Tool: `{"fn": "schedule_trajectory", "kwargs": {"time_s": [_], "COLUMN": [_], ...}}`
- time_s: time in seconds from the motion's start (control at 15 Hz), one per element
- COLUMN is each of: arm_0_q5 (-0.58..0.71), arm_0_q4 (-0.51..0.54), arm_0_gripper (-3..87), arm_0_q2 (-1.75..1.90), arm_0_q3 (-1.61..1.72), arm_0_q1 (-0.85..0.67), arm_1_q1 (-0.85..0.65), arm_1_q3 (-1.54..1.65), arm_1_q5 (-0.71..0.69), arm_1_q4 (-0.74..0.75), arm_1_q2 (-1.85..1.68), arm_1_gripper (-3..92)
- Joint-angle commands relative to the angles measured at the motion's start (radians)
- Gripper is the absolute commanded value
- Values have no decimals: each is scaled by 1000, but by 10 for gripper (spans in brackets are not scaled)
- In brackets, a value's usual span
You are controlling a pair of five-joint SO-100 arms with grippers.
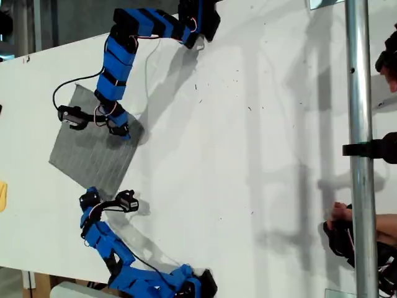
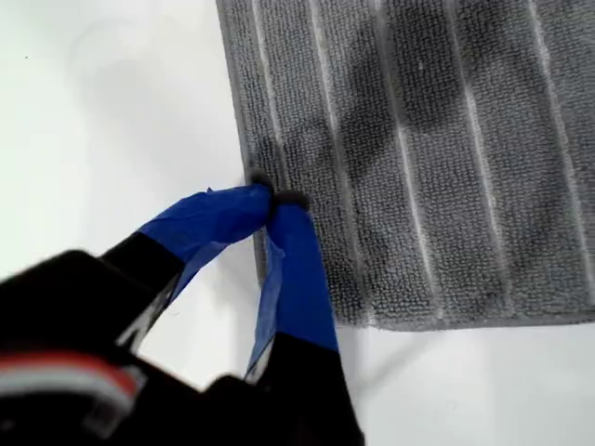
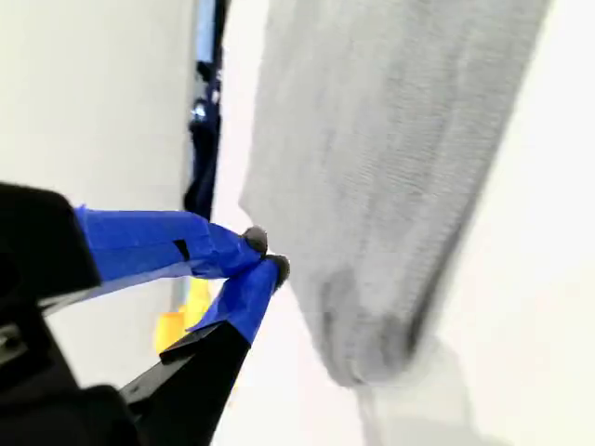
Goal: Grasp corners of a towel and fold twice.
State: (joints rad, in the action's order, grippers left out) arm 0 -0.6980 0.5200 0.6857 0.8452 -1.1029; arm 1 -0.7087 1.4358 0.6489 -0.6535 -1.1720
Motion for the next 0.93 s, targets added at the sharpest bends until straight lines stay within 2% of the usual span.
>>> {"fn": "schedule_trajectory", "kwargs": {"time_s": [0.0, 0.07, 0.2, 0.4, 0.6, 0.87], "arm_0_q5": [9, 40, 23, 21, 61, 71], "arm_0_q4": [123, 199, 324, 474, 660, 787], "arm_0_gripper": [-4, -4, -3, 7, 12, -1], "arm_0_q2": [23, 37, 55, 72, 80, 77], "arm_0_q3": [-75, -75, -75, -78, -77, -60], "arm_0_q1": [2, 18, 17, -9, 31, 107], "arm_1_q1": [-12, -14, -15, -8, -8, -6], "arm_1_q3": [-11, -11, -3, 37, 43, 44], "arm_1_q5": [6, 6, 8, 14, 14, 12], "arm_1_q4": [17, 15, 11, 15, 15, 37], "arm_1_q2": [-114, -117, -121, -149, -163, -123], "arm_1_gripper": [-3, -3, -3, -3, -3, -3]}}
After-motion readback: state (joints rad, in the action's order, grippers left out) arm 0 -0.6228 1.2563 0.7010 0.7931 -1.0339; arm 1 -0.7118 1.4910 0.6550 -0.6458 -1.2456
